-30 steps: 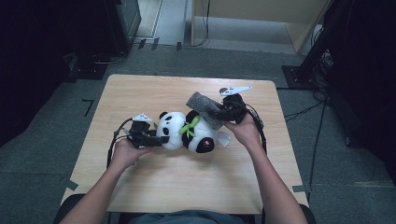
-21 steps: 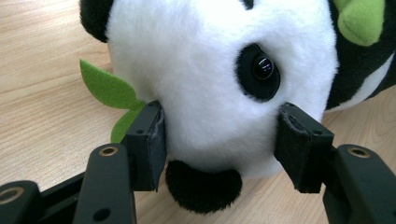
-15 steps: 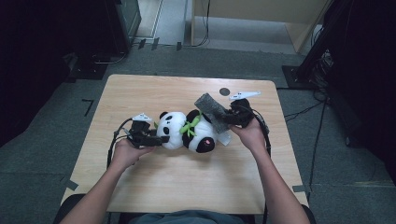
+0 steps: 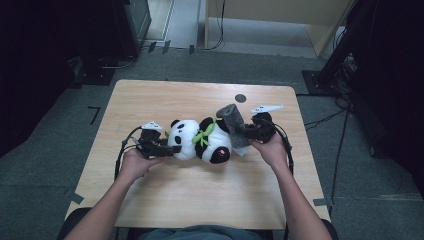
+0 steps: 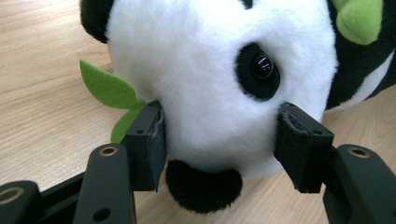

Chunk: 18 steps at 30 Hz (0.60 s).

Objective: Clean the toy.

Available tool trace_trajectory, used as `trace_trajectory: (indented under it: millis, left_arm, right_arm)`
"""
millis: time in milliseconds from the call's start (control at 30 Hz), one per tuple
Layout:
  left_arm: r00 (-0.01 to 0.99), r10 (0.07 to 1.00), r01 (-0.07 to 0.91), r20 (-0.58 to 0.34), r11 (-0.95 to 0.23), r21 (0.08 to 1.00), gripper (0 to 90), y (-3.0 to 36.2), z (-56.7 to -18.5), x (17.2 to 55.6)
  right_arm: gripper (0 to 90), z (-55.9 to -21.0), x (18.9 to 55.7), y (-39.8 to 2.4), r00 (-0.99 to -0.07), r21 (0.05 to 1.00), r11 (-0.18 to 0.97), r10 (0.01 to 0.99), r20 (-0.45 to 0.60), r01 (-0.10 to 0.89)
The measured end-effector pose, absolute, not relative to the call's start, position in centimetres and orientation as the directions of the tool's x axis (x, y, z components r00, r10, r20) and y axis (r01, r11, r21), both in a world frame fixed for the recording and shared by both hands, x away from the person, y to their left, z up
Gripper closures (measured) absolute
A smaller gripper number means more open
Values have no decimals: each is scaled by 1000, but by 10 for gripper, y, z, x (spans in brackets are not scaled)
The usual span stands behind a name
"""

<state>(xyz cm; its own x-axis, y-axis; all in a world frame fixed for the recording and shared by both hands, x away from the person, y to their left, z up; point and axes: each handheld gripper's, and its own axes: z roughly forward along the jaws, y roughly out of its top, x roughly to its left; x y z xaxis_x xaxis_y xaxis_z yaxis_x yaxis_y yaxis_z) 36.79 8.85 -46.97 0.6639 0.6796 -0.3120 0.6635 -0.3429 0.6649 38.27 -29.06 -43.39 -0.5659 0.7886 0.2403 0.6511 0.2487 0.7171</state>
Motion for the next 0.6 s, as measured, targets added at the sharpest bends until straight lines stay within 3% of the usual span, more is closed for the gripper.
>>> trace_trajectory:
  millis: [167,600]
  left_arm:
    - [665,679,663,-311,-346,664,404,89,-470,368]
    - [668,678,662,-307,-353,662,404,89,-470,368]
  right_arm:
    - [751,-442,384,-293,-548,678,260,798,249,687]
    - [755,-423,383,-299,-548,720,226,799,248,656]
